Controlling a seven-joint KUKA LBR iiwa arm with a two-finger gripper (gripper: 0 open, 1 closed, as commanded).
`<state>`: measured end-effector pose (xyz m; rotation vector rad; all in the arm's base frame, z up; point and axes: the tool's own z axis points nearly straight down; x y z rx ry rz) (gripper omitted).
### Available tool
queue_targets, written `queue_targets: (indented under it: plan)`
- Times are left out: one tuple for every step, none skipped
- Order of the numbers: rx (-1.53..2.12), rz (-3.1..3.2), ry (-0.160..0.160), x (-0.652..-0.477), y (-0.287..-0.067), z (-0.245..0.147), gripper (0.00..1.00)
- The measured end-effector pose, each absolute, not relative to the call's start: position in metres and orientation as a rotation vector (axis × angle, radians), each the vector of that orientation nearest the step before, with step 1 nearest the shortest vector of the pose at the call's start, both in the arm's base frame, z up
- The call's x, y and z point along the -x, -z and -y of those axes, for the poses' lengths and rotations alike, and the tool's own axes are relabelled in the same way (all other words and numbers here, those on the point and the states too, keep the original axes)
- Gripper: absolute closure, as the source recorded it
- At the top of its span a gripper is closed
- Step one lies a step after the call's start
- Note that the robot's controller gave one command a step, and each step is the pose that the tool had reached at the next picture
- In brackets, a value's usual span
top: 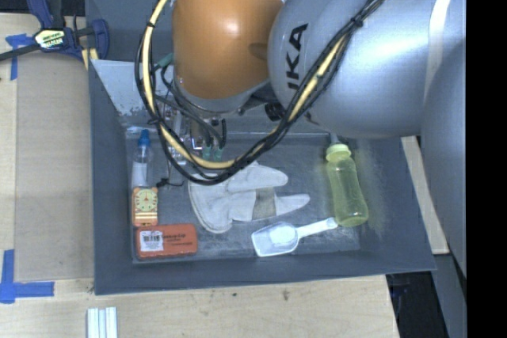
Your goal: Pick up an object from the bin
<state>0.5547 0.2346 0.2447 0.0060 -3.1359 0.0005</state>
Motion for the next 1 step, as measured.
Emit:
queue_targets:
  plan:
    - [0.0, 3.145, 0.002, -0.5566, -0.2498, -0.2331, 0.0]
